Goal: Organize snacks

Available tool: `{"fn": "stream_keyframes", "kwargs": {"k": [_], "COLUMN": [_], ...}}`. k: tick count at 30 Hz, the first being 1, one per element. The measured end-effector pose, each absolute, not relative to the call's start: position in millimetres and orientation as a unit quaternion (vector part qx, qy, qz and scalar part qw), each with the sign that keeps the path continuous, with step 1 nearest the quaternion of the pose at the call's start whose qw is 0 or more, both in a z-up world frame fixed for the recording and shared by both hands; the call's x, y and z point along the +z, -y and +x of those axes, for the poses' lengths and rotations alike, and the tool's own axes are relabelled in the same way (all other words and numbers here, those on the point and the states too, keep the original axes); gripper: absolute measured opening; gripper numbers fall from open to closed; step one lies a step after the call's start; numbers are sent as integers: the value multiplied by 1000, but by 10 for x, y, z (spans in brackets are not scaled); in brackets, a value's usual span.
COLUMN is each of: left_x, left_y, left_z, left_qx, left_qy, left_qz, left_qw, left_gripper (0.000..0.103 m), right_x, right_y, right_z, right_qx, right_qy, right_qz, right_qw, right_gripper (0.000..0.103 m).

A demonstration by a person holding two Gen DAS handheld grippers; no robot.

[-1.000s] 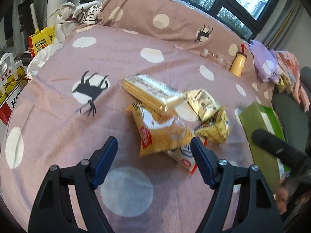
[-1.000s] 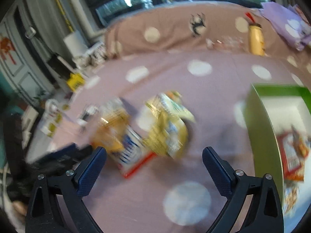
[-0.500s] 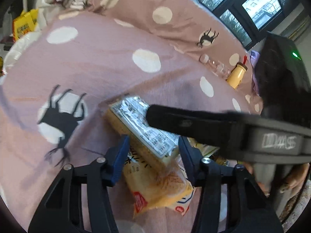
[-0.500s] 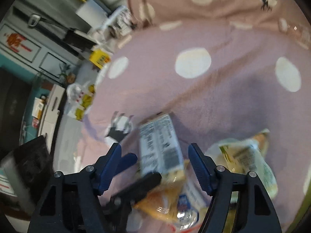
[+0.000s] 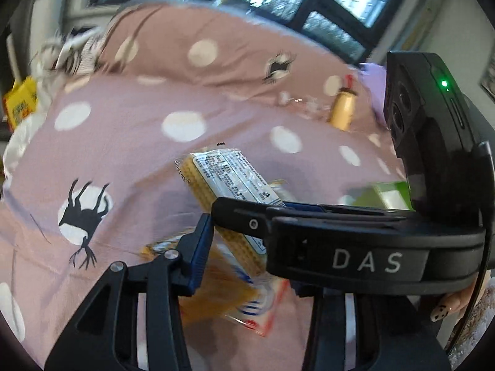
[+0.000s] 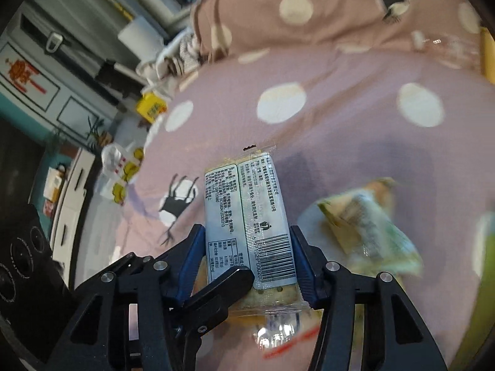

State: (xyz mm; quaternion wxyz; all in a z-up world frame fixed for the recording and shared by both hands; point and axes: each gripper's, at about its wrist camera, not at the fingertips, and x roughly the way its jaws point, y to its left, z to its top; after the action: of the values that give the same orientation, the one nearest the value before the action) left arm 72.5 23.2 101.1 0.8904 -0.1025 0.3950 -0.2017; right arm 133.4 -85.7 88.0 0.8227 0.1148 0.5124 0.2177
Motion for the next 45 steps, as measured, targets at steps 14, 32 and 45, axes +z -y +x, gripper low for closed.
{"fn": "stream_keyframes", "kwargs": {"k": [14, 32, 45], "left_x": [1501, 1418, 1317], "left_y": [1030, 2043, 1175], "left_z": [-56, -93, -108], "left_qx": [-335, -380, -279], "left_qy": [-339, -366, -398], "left_qz": [-24, 16, -10], "left_qw": [879, 849, 874], "left_gripper": [42, 40, 37], "right_x": [1497, 1254, 1230], "right_y": [2118, 3225, 2624], "right_z": [181, -84, -62], "right_qx": [96, 111, 113], "right_qy": [-412, -384, -415], "right_qz": [149, 278, 206], "right_qw": [894, 873, 879], "right_gripper": [56, 41, 41]}}
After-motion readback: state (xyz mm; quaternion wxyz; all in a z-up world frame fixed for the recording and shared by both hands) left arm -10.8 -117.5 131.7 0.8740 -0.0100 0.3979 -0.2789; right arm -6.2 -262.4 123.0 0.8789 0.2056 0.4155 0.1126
